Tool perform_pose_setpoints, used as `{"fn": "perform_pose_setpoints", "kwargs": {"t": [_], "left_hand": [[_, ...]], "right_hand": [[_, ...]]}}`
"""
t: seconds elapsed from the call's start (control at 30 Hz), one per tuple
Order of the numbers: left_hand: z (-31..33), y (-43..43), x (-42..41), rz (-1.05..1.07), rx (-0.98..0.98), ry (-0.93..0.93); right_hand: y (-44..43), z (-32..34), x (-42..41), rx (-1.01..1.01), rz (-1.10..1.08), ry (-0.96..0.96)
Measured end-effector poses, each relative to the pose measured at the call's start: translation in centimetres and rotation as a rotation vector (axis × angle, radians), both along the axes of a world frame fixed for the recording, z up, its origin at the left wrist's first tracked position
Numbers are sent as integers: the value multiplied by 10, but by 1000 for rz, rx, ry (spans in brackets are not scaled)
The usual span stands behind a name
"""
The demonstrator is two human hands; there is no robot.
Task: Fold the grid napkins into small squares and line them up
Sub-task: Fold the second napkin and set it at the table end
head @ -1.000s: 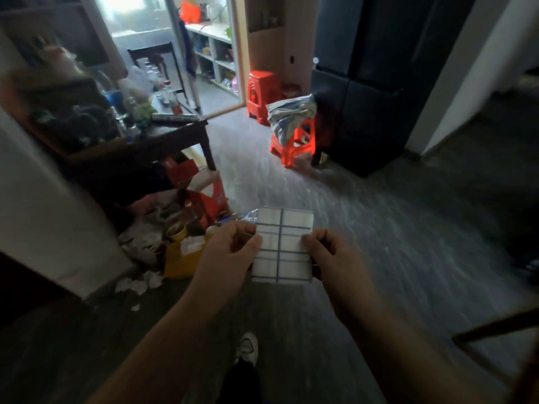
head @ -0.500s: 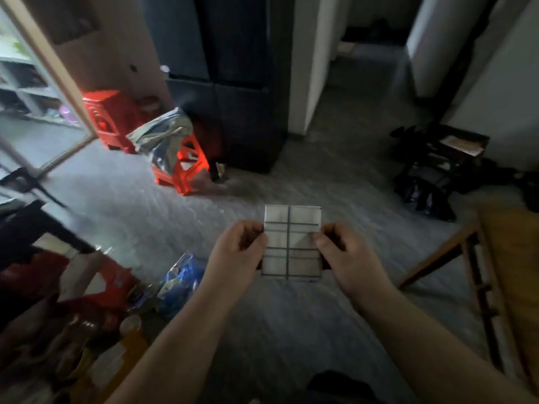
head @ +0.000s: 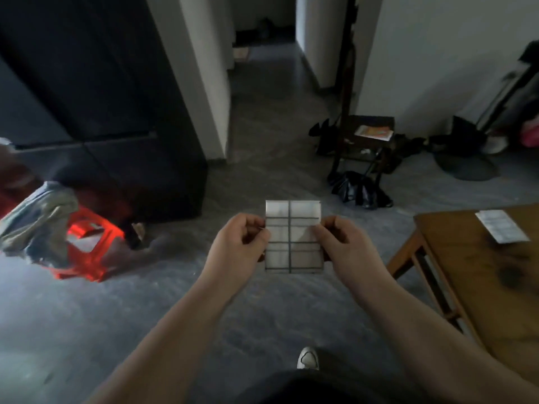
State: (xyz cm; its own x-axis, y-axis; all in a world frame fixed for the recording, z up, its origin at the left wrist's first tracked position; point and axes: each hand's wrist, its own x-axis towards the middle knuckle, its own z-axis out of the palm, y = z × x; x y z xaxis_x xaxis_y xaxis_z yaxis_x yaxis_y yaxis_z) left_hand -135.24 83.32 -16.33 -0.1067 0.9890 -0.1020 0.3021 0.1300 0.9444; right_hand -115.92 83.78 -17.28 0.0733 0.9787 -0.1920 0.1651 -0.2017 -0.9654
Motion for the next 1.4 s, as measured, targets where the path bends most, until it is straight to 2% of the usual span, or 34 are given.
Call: {"fn": "perform_pose_setpoints", "kwargs": {"t": [0.23,0.4,0.7,0.87,1.13,1.4], "left_hand": [[6,149,38,-64,16,-57],[-9,260,60,-129,-23,-126],[-14,497,109,-414,-54,-108],[-2,607,176,-615,-84,-113],[-11,676,342,-914,-154,-80],[-23,673,556,-1182,-113,-43]], "right_hand": [[135,10,35,2,-73,-11],[224,13,61,34,-114,-122],[415,3,95,12,-382,-90],[486,8,136,6,-634,-38],[519,-7,256,-2,-964,-14],[493,-36,422,20,-1226,37]]}}
